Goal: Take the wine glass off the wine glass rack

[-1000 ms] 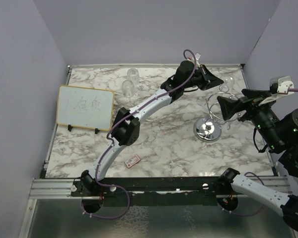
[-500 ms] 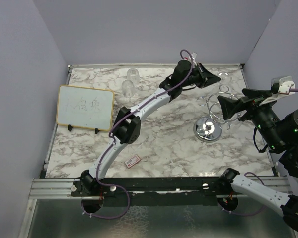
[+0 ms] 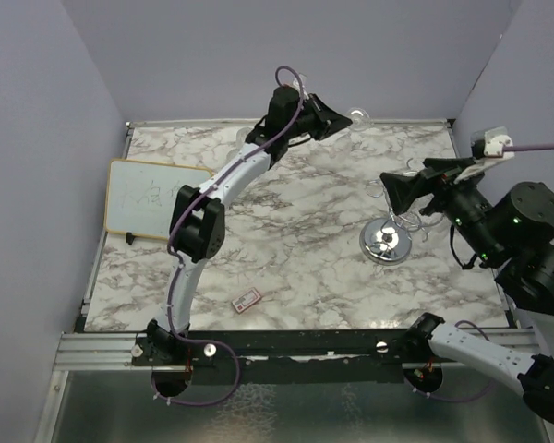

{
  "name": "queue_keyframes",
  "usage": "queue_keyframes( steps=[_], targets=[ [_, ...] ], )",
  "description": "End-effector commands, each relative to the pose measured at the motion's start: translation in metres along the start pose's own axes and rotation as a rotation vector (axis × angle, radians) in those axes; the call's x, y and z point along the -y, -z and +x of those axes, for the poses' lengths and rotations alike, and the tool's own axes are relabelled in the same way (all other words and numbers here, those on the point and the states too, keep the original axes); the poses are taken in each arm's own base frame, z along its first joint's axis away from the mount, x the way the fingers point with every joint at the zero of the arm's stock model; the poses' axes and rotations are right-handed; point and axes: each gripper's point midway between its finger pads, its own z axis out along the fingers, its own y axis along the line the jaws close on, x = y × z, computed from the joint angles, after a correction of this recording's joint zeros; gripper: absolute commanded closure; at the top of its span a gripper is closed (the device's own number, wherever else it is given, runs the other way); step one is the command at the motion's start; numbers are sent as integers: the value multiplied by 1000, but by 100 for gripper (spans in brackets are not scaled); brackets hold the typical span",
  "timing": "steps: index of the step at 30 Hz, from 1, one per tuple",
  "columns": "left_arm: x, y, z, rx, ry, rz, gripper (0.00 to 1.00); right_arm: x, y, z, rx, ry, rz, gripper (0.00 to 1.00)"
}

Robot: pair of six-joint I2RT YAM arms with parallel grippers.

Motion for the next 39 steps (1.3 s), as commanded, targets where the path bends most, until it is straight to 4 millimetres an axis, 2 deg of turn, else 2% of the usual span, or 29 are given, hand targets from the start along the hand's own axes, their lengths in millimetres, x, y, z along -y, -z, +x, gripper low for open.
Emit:
queue_keyframes(
  steps=[1,2,6,9,15,19,21,25,28,31,36,39],
  targets=[
    [89,66,4,-33,-185,142,100,-21,-38,25,-103,-32,-38,0],
    [98,81,5,-31,-201,151,100,-23,-46,31,-128,-28,-32,0],
    [99,124,14,-36,-274,124,100,-31,-77,48,-204,-30,-13,0],
    [101,153,25,-59,-347,102,100,-46,-96,50,-220,-36,-61,0],
    [96,210,42,-68,-403,75,100,-77,-118,44,-244,-101,-228,0],
    [95,237,55,-74,-423,92,100,-82,-123,49,-289,-210,-374,0],
    [86,247,65,-89,-413,92,100,-82,-124,54,-303,-258,-456,2],
    [89,261,82,-118,-413,151,100,-94,-122,67,-328,-328,-596,8],
    [91,267,91,-137,-397,192,100,-100,-125,82,-362,-369,-640,15],
    [93,273,96,-144,-419,204,100,-99,-127,97,-400,-392,-636,20],
    [100,281,102,-158,-462,231,100,-108,-120,109,-426,-420,-712,25],
    [104,284,104,-164,-481,254,100,-117,-112,113,-443,-445,-796,36]
  ],
)
